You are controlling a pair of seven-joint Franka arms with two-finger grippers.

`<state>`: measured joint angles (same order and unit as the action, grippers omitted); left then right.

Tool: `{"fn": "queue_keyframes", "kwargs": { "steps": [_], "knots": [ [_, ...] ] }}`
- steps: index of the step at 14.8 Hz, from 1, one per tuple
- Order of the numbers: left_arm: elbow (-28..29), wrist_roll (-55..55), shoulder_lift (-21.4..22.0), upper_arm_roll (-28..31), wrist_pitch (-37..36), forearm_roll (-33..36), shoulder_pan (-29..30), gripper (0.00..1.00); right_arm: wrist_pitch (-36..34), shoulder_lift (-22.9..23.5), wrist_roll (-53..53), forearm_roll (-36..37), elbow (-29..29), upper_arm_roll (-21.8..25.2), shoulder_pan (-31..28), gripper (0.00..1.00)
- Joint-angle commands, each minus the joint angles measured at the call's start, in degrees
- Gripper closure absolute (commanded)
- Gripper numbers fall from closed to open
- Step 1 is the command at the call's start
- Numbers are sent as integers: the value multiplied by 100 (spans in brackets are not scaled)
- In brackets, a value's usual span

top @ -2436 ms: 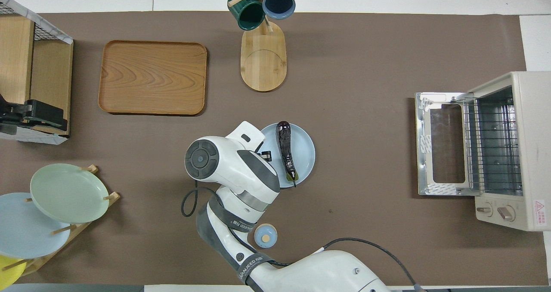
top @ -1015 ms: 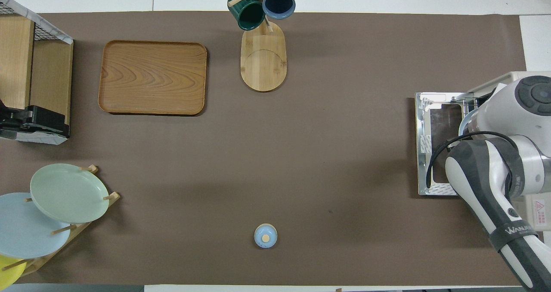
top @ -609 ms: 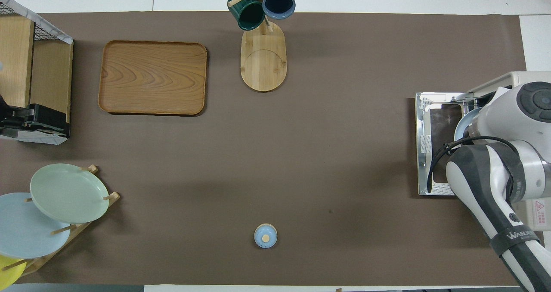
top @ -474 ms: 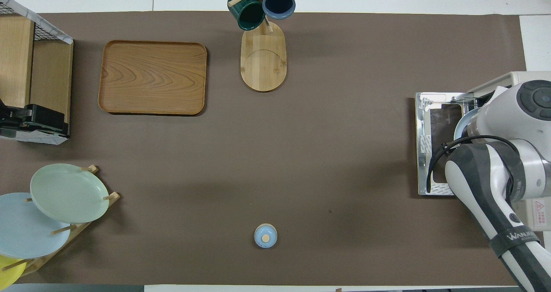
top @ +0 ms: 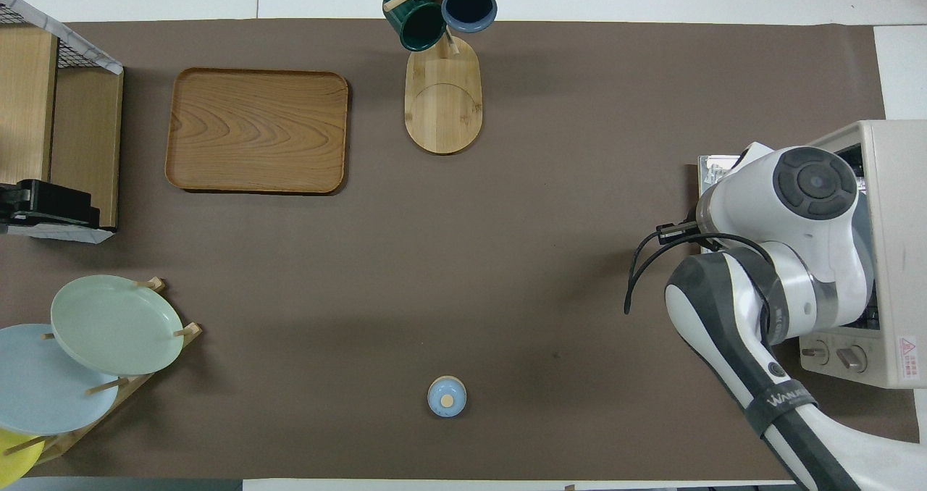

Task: Put eggplant into oven
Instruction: 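Push the oven door shut with the right gripper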

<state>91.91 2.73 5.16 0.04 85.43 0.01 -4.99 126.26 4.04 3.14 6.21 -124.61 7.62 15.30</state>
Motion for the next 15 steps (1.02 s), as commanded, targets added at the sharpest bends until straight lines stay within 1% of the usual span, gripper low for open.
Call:
{"fn": "queue_keyframes", "kwargs": {
  "steps": [1,3,5,8,11,12,13,15],
  "knots": [
    [108,17,108,75,27,87,-73,0,399,360,46,-129,-108,3,-97,100],
    [99,17,178,84,36,87,-72,0,417,492,64,-129,-108,3,-106,100],
    [99,17,336,75,27,87,-72,0,426,598,11,-129,-108,3,-298,100],
    [99,17,591,75,18,87,-72,0,426,668,-50,28,-90,12,-326,100],
    [195,87,758,84,-122,79,-64,0,356,677,-59,756,-20,12,-291,100],
    [379,53,802,93,34,78,-29,0,269,669,-68,976,76,12,-282,100],
    [485,35,820,93,114,78,-20,0,129,634,-111,1048,138,12,-282,100],
    [504,35,716,93,-156,-9,-29,0,-380,511,-453,1049,418,12,-352,100]
  ]
}}
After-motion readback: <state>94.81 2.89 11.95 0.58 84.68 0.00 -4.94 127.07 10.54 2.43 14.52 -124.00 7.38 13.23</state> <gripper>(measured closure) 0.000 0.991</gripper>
